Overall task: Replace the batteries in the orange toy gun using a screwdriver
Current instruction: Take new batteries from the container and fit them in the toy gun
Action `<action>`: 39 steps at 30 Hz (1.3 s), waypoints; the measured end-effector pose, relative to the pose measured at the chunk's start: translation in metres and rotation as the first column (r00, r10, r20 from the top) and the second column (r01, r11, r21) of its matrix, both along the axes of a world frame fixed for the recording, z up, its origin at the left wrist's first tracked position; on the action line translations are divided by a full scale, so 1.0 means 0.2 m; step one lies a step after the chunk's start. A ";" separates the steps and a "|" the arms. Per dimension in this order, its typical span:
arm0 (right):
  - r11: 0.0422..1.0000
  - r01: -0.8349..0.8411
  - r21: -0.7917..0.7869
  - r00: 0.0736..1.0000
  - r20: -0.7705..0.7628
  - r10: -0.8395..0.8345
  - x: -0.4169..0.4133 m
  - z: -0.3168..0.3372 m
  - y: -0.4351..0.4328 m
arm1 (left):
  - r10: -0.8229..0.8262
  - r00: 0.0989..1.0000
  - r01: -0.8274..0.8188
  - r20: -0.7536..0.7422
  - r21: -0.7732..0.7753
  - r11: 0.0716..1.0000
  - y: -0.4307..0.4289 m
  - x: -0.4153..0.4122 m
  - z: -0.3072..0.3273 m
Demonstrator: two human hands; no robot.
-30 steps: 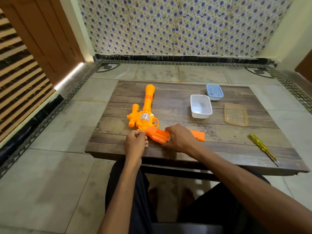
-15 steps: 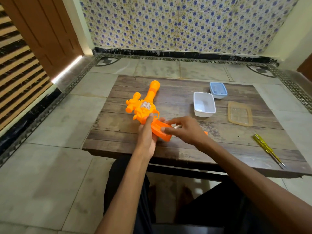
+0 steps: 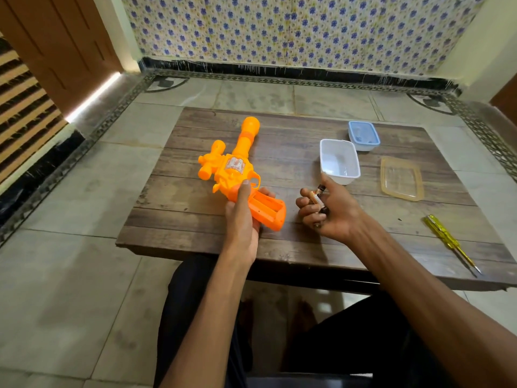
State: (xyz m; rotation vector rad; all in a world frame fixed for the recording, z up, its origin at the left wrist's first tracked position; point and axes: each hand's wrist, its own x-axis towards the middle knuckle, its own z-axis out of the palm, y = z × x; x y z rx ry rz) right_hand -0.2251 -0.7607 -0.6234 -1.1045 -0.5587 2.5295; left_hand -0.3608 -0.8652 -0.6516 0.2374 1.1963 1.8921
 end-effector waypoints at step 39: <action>0.417 -0.468 0.779 0.859 0.511 0.008 -0.09 0.25 -0.03 | 0.012 1.000 -0.013 -0.028 -0.046 0.999 0.00 0.02 0.03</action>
